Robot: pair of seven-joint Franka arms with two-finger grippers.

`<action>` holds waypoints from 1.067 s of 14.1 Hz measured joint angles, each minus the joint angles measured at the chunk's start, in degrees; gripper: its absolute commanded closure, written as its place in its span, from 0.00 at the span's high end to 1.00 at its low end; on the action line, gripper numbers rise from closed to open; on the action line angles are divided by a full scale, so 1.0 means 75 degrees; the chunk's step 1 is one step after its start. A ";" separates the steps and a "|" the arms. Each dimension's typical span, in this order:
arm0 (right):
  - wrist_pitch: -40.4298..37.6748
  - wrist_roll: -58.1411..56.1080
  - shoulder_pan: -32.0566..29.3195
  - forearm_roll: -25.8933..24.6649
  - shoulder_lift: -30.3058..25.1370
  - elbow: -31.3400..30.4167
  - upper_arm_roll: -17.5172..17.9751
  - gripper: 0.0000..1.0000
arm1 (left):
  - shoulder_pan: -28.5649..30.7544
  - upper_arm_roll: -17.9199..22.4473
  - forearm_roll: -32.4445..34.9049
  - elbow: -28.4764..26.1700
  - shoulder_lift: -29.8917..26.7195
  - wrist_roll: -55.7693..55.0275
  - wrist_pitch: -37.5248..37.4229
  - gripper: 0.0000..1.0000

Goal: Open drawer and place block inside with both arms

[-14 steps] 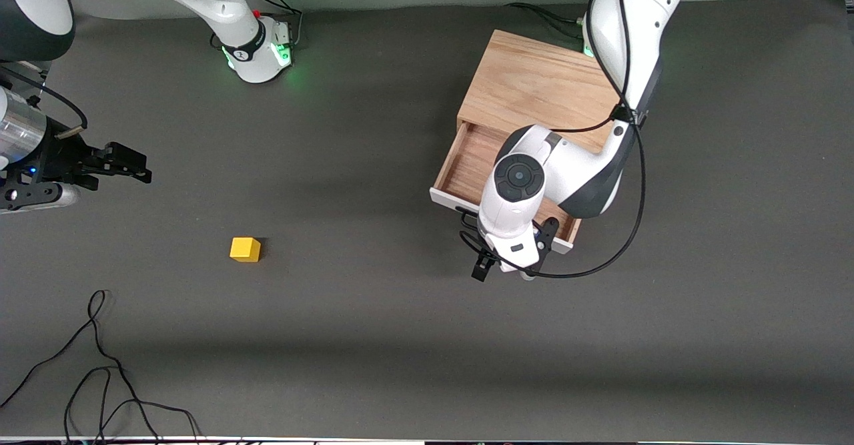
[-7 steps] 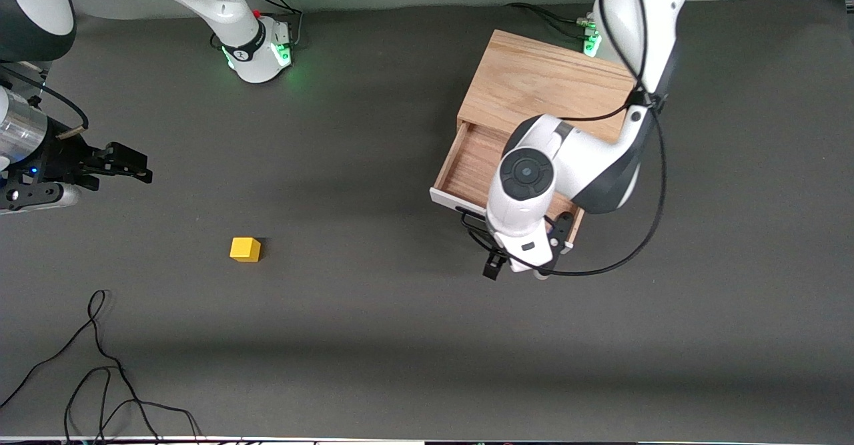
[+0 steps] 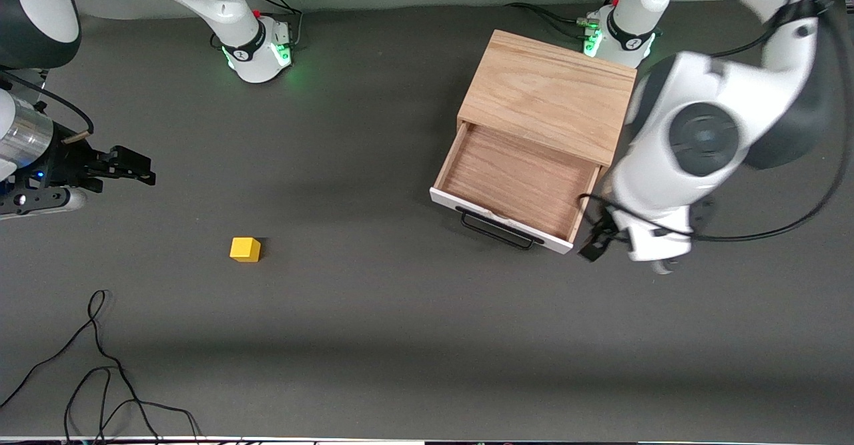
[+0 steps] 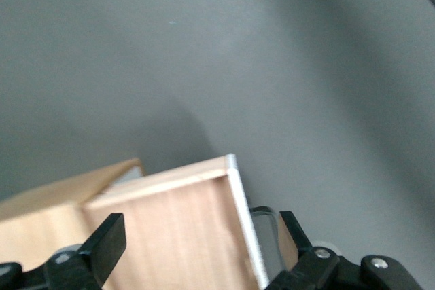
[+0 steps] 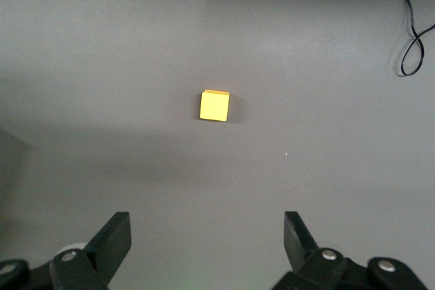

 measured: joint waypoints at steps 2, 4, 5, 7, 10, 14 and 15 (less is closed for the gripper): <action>0.0006 0.0000 0.0000 -0.0009 0.0079 -0.0034 0.0000 1.00 | 0.0513 0.0004 -0.0157 -0.0019 -0.0350 0.1255 -0.0607 1.00; 0.0288 0.0000 0.0000 -0.0010 0.0236 -0.0237 0.0000 1.00 | 0.0995 0.0010 -0.0201 -0.0134 -0.0729 0.2503 -0.1019 1.00; 0.0579 0.0007 0.0000 -0.0011 0.0364 -0.0403 -0.0001 1.00 | 0.1212 0.0014 -0.0211 -0.0256 -0.0934 0.3075 -0.1142 1.00; 0.1354 0.0067 0.0002 -0.0011 0.0666 -0.0859 0.0000 1.00 | 0.1594 0.0019 -0.0222 -0.0585 -0.1333 0.4165 -0.1281 1.00; 0.2930 0.0089 0.0188 -0.0011 0.0999 -0.1932 0.0005 1.00 | 0.2018 0.0038 -0.0228 -0.1100 -0.1822 0.5771 -0.1358 1.00; 0.4796 0.0378 0.0413 -0.0010 0.1445 -0.3183 0.0006 1.00 | 0.2207 0.0063 -0.0219 -0.1338 -0.2203 0.7409 -0.1458 1.00; 0.5212 0.0484 0.0407 -0.0010 0.1611 -0.3391 0.0002 1.00 | 0.2207 0.0059 -0.0214 -0.1385 -0.2295 0.7699 -0.1461 1.00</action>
